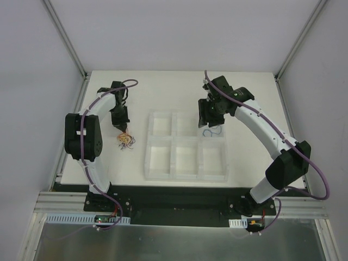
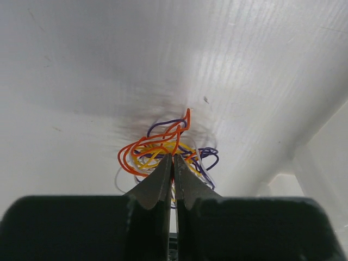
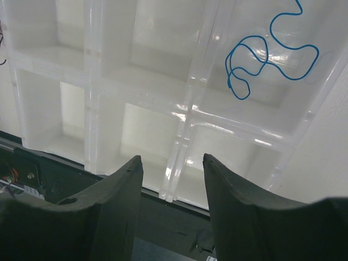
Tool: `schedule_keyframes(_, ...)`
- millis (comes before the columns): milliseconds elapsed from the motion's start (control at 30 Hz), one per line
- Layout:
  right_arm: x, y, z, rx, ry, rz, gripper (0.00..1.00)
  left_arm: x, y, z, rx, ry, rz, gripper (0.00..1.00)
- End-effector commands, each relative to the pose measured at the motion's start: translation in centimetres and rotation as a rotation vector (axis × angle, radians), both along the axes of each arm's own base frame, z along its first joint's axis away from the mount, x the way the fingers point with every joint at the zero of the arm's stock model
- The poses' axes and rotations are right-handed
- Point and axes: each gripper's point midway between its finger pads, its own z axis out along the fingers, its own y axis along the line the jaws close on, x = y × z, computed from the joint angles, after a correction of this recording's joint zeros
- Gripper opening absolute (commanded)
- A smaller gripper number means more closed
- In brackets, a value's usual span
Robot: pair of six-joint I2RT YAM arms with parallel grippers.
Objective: Untangle the cables
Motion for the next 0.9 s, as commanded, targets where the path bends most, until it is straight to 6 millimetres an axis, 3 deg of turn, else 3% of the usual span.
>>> schedule_keyframes(0,0.1,0.3,1.8,0.041,-0.07,0.023,0.51,-0.4,2.0,1.6,0.105,-0.008,-0.004,0.0)
schedule_keyframes(167,0.2,1.4,1.6,0.052,-0.057,0.056,0.51,-0.3,2.2,4.8,0.108,-0.11,0.02,0.0)
schedule_keyframes(333,0.3,3.8,2.1,0.105,-0.059,0.114,0.51,-0.8,1.2,7.6,0.04,-0.193,0.067,0.0)
schedule_keyframes(500,0.3,5.5,2.6,0.138,-0.034,0.147,0.5,-0.2,0.4,8.7,-0.027,-0.213,0.086,0.0)
schedule_keyframes(700,-0.4,4.8,2.2,0.12,-0.021,0.145,0.5,0.3,-0.2,9.5,-0.076,-0.2,0.109,0.0)
schedule_keyframes(767,-0.7,4.4,1.9,0.109,-0.019,0.141,0.5,0.4,-0.5,11.2,-0.097,-0.243,0.118,0.0)
schedule_keyframes(867,-0.9,4.2,2.0,0.11,-0.026,0.143,0.5,0.1,-0.5,15.9,-0.118,-0.365,0.15,0.0)
